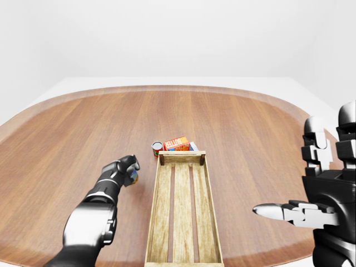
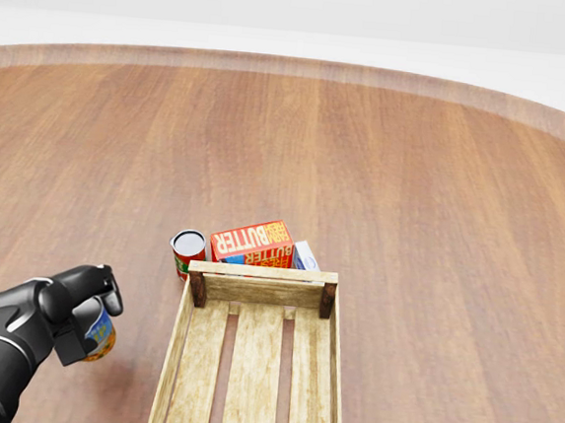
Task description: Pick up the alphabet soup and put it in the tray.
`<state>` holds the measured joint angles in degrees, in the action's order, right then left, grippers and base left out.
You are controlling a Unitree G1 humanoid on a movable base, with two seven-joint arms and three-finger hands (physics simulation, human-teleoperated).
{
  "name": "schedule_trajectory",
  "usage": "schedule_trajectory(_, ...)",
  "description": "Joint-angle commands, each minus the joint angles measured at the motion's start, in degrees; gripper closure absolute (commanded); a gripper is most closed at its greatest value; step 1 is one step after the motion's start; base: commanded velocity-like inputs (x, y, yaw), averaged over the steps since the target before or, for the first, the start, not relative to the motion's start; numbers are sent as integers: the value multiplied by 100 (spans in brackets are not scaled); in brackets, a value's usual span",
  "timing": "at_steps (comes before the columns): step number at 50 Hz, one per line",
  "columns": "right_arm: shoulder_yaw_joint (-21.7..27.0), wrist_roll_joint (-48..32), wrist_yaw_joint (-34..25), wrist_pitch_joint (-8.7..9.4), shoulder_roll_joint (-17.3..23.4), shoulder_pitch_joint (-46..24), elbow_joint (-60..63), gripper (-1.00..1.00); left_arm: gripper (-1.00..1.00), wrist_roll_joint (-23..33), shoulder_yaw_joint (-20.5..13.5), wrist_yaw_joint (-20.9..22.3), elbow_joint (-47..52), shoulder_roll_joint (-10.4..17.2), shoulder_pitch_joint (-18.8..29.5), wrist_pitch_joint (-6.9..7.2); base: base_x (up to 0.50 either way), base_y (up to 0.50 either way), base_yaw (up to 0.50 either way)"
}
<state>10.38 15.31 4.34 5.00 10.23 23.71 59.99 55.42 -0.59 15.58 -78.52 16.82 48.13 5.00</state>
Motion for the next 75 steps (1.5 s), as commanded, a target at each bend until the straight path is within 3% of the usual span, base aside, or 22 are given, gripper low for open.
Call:
schedule_trajectory(1,-23,19,24,0,30,-2,0,-100,94,-265,191,278,286,203,241,-21,0,0,0)
schedule_trajectory(5,-53,-7,45,0,41,-5,0,-100,94,-416,149,805,553,292,368,-277,0,0,0)
schedule_trajectory(8,-57,16,80,0,73,-13,0,-100,94,-402,217,1165,945,309,394,-331,0,0,0)
schedule_trajectory(11,-66,16,91,0,80,-33,0,-100,94,-335,242,1448,1506,277,273,-270,0,0,0)
schedule_trajectory(15,-69,-17,53,0,34,-82,0,-100,94,-10,300,2107,2759,116,-120,0,0,0,0)
schedule_trajectory(18,-71,-14,54,0,40,-88,0,-100,94,185,160,2442,3755,60,-278,0,0,0,0)
schedule_trajectory(20,-67,24,87,0,84,-66,0,-100,94,204,63,2442,4590,71,-430,0,0,0,0)
schedule_trajectory(24,-31,59,90,0,85,-89,0,-100,93,392,10,2442,5172,-6,-428,0,0,0,0)
schedule_trajectory(33,-188,72,270,0,248,-53,0,-100,93,914,190,2442,6464,-547,-648,0,0,0,0)
schedule_trajectory(46,-183,146,350,0,341,-28,0,-100,93,1046,507,2442,5390,-1152,-121,0,0,0,0)
schedule_trajectory(53,-158,145,325,0,332,19,0,-100,93,903,566,2442,3831,-1356,513,0,0,0,0)
schedule_trajectory(63,-117,248,387,0,411,114,0,-100,93,606,641,2442,2096,-1496,1064,0,0,0,0)
schedule_trajectory(71,-122,274,431,0,457,121,0,-100,93,442,756,2442,1635,-1694,1078,-52,0,0,0)
schedule_trajectory(75,-145,287,470,0,493,105,0,-100,93,519,857,2442,1555,-1793,944,-167,0,0,0)
